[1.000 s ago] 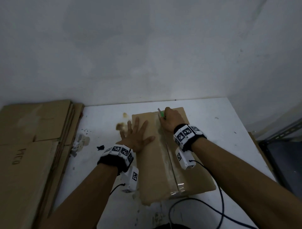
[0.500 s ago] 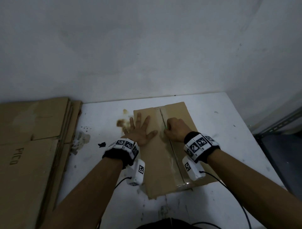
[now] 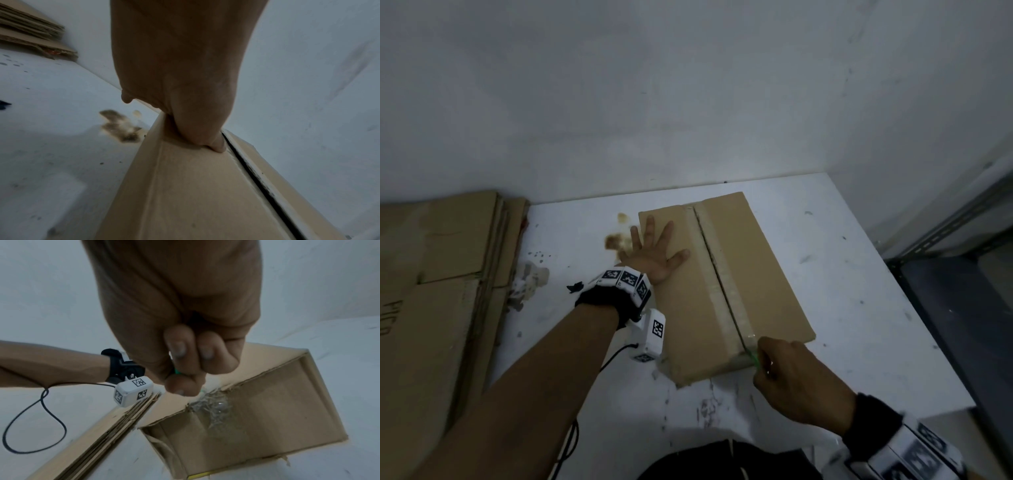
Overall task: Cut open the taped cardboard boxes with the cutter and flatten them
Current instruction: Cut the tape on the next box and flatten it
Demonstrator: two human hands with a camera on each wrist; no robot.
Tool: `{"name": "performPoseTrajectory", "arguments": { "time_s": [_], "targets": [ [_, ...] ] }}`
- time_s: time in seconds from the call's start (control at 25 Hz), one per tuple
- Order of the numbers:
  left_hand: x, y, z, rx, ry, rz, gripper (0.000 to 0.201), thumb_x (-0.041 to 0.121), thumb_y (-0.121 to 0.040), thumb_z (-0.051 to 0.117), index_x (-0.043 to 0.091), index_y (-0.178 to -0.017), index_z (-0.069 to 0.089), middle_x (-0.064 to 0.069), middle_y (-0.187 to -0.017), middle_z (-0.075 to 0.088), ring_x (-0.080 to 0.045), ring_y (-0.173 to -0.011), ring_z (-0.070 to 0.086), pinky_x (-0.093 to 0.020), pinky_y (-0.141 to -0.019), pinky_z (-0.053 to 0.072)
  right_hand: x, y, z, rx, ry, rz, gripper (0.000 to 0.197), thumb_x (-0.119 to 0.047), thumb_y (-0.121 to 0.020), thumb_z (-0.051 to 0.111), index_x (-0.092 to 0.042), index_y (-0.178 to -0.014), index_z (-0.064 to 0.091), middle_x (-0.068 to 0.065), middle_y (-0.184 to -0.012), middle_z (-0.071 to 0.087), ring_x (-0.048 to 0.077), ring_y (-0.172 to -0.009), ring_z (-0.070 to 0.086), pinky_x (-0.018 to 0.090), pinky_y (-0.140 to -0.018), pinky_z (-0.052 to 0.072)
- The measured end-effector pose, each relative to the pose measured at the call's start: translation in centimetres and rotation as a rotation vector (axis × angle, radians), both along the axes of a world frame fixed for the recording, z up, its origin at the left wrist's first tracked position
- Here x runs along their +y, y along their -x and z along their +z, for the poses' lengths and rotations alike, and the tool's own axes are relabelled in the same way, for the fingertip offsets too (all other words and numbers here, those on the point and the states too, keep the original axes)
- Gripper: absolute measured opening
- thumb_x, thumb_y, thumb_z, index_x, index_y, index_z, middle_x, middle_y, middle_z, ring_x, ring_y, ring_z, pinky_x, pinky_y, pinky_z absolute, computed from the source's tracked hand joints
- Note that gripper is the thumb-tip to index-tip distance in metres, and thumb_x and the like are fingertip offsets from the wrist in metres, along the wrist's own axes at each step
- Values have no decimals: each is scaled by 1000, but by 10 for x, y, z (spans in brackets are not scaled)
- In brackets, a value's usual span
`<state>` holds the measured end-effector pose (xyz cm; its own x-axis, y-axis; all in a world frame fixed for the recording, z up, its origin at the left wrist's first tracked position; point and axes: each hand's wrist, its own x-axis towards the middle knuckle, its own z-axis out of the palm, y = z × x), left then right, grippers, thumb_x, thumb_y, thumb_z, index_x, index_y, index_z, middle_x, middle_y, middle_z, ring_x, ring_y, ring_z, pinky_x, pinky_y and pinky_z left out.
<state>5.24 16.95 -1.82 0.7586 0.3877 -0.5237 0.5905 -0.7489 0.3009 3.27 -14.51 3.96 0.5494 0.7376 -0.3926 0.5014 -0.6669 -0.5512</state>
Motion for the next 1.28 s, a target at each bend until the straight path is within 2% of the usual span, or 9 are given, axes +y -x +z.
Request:
{"name": "performPoseTrajectory", "arguments": {
  "time_s": [0.32, 0.4, 0.6, 0.72, 0.92, 1.0, 1.08, 1.12, 1.28],
  "targets": [
    [-18, 6, 13, -43, -60, 53, 87, 78, -91, 29, 37, -157, -11, -2, -162, -30, -33, -148, -27, -65, -118, -2, -10, -12, 38, 45, -75, -53, 28, -27, -94, 61, -3, -82, 54, 0, -54, 46, 12, -42, 43, 19, -45, 27],
    [-32, 7, 16, -82, -34, 114, 98, 81, -86, 37, 32, -158, -7, -6, -162, -29, -32, -147, -29, -66, -117, -6, -5, -26, 42, 53, -173, -141, 26, -28, -95, 60, -7, -80, 53, 5, -54, 57, 10, -40, 47, 26, -45, 36],
    [-63, 9, 15, -82, 81, 161, 138, 94, -57, 58, 33, -156, -16, -5, -155, -43, -34, -140, -42, -67, -112, -13, 29, -84, -3, -84, -325, -501, 12, -21, -98, 55, -12, -91, 53, 4, -83, 67, 25, -79, 60, 33, -65, 42],
    [-51, 15, 11, -55, 72, 81, 150, 93, -46, 67, 36, -154, -21, -2, -150, -49, -31, -137, -46, -68, -113, -7, 48, -98, -25, -103, -328, -506, 9, -17, -100, 54, -10, -95, 53, 9, -90, 65, 31, -87, 62, 38, -74, 51],
    [-8, 2, 24, 107, -40, -197, 148, 86, -51, 73, 38, -153, -23, -4, -154, -43, -36, -141, -38, -65, -118, 0, 51, -60, -27, -7, -322, -496, 12, -26, -103, 50, -20, -92, 50, 6, -78, 64, 29, -76, 63, 40, -65, 54],
    [4, -8, 32, 164, -94, -346, 145, 74, -54, 81, 41, -153, -20, 0, -158, -38, -36, -144, -33, -66, -118, 4, 48, -33, -20, 283, -342, -501, 17, -31, -104, 46, -20, -91, 48, 15, -84, 66, 35, -76, 64, 45, -60, 55],
    [1, -20, 42, 216, -159, -499, 144, 61, -57, 88, 42, -153, -19, 4, -160, -33, -34, -147, -28, -66, -118, 6, 48, -16, -11, 641, -359, -568, 17, -27, -104, 43, -15, -94, 46, 20, -89, 64, 34, -72, 63, 40, -58, 57],
    [-4, -24, 48, 254, -171, -554, 143, 55, -61, 89, 40, -154, -18, 4, -161, -32, -34, -148, -26, -64, -119, 6, 51, -17, -8, 694, -379, -624, 16, -23, -104, 42, -12, -93, 47, 21, -88, 62, 31, -69, 61, 39, -57, 55],
    [-18, -27, 54, 324, -160, -688, 134, 40, -70, 89, 37, -156, -14, 6, -161, -31, -29, -149, -24, -61, -119, 1, 59, -70, -6, 418, -515, -865, 18, -15, -99, 50, -9, -82, 54, 15, -80, 58, 26, -64, 56, 41, -59, 51]
  ]
}}
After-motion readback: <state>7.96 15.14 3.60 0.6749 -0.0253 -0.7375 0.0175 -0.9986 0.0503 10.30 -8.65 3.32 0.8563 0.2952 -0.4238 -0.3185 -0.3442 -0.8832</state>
